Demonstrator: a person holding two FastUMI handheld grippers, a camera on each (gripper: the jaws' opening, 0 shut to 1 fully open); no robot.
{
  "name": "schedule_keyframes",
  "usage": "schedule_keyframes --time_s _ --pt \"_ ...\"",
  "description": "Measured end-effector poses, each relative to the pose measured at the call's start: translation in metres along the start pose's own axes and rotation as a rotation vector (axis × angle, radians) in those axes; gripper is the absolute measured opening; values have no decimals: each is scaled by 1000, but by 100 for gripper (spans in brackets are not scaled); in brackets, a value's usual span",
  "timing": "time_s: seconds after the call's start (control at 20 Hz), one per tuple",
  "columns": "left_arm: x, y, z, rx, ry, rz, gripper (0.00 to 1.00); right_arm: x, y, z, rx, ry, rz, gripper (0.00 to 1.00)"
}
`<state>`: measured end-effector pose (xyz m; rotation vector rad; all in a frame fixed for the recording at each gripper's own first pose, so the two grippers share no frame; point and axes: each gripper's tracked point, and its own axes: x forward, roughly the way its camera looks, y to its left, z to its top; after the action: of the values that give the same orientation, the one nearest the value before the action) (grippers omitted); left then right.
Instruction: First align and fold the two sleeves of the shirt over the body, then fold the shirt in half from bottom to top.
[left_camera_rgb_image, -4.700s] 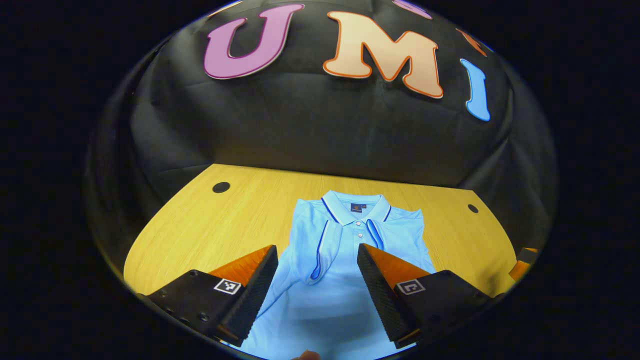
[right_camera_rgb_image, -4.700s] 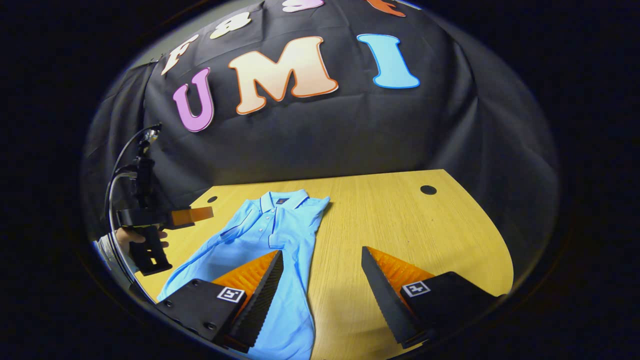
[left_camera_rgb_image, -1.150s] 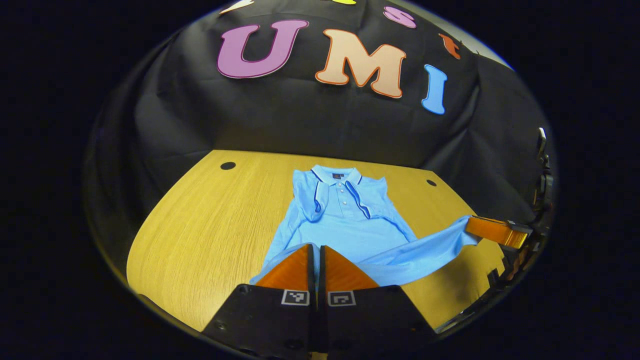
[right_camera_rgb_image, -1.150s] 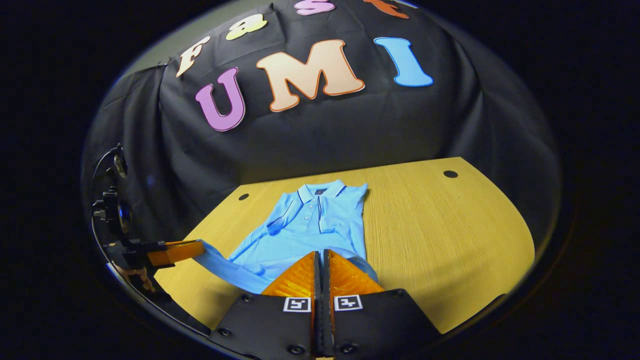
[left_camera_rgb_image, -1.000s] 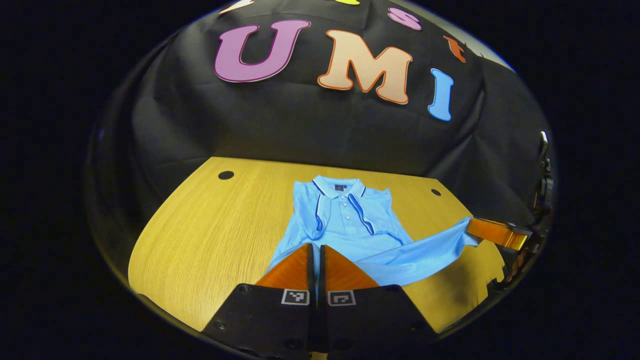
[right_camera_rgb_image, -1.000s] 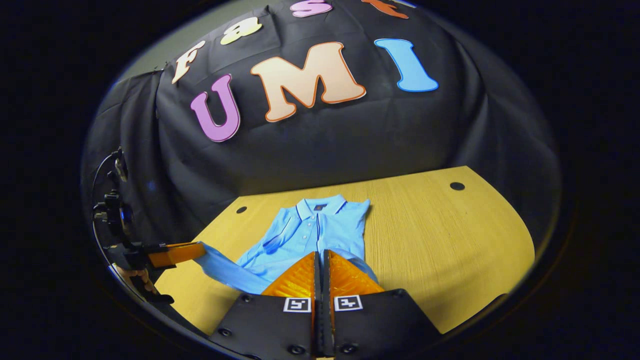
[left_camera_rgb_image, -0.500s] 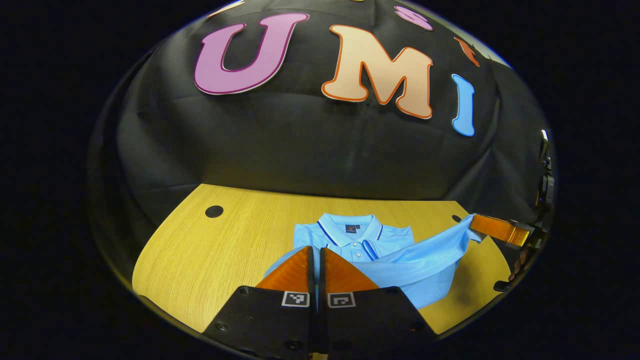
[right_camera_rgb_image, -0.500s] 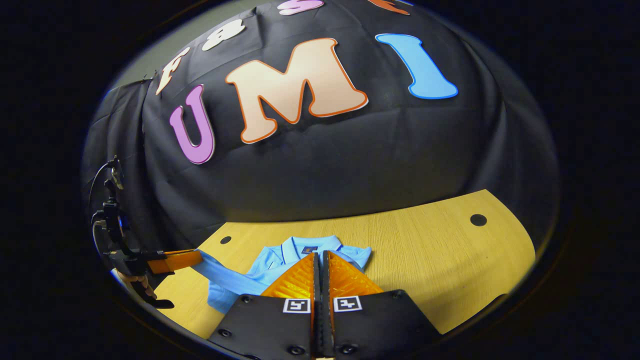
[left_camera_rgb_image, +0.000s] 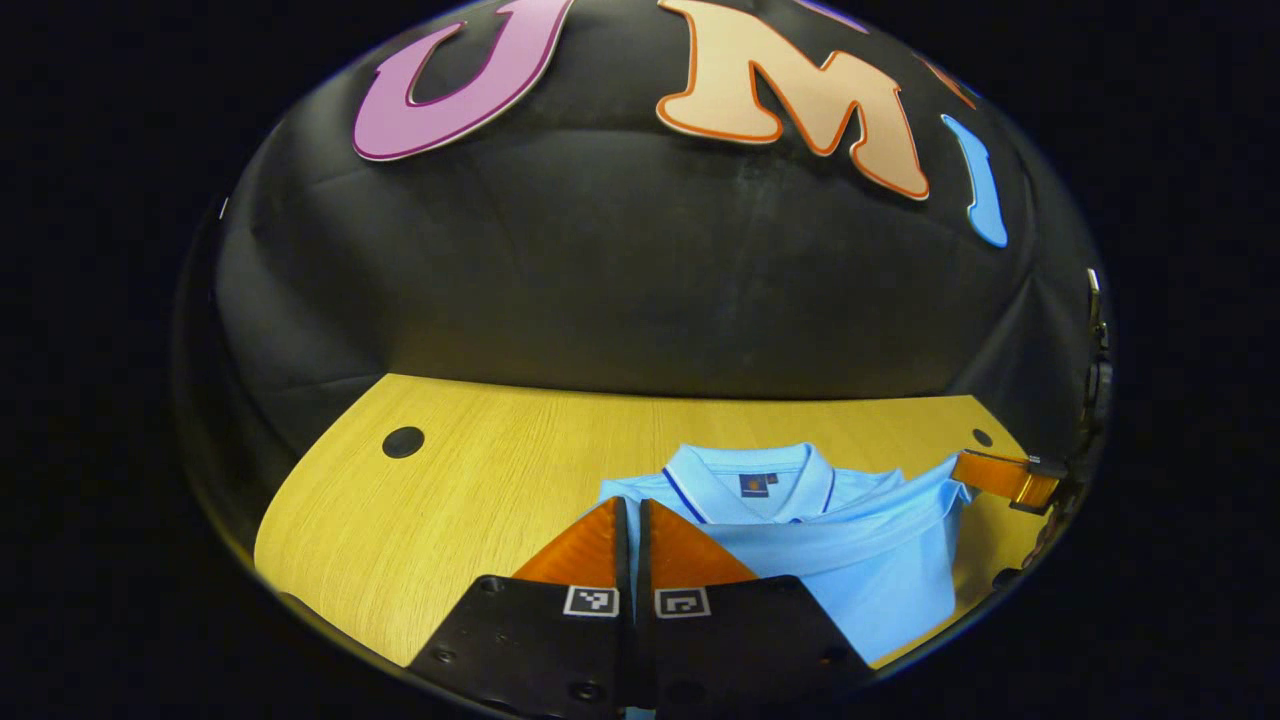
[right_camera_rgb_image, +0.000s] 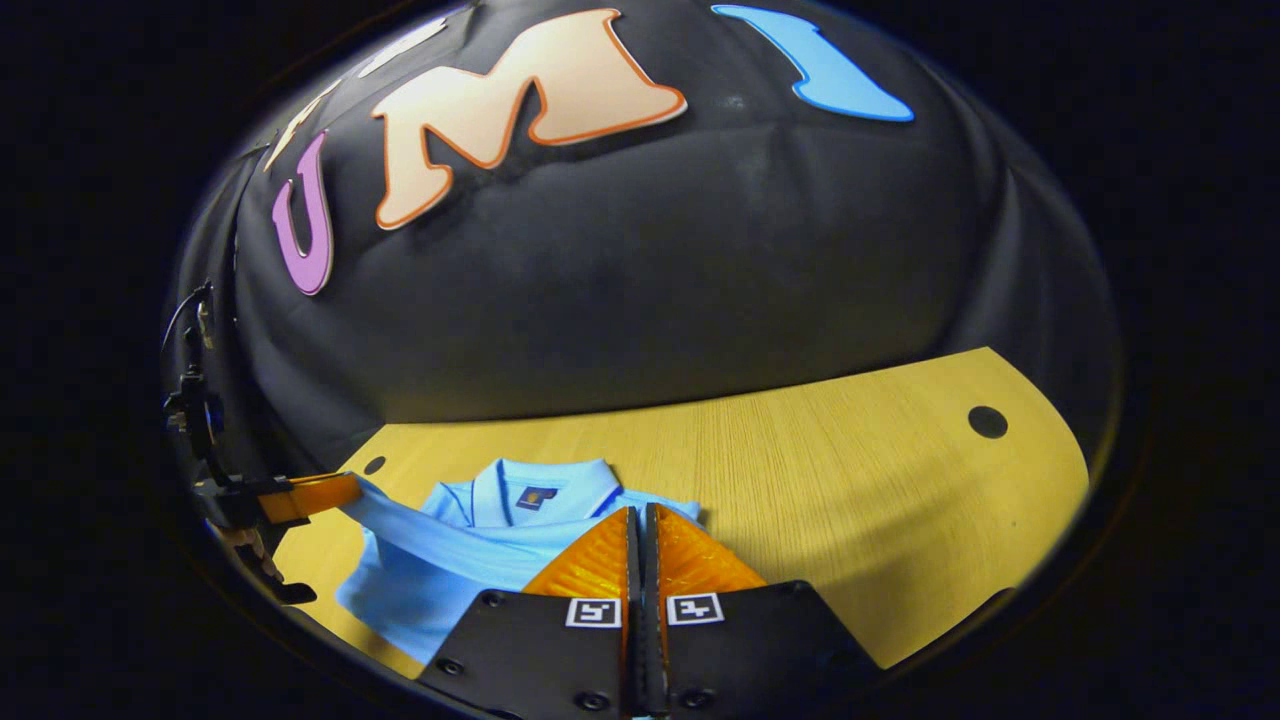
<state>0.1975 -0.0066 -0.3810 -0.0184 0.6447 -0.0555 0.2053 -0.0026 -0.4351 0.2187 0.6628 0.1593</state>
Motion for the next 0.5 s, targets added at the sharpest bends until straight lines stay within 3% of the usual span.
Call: schedule_keyframes --time_s 0.2,0.25,0.4,0.5 --pt "16 8 2 -5 -29 67 0 9 -10 -4 -19 3 -48 4" --pt "7 6 5 -29 -36 75 10 4 -7 4 -27 -14 -37 28" --pt "-34 9 33 -56 -98 98 100 -43 1 42 -106 -129 -43 100" --pt "-72 11 68 -67 -182 99 93 -88 18 67 -145 -213 -36 94"
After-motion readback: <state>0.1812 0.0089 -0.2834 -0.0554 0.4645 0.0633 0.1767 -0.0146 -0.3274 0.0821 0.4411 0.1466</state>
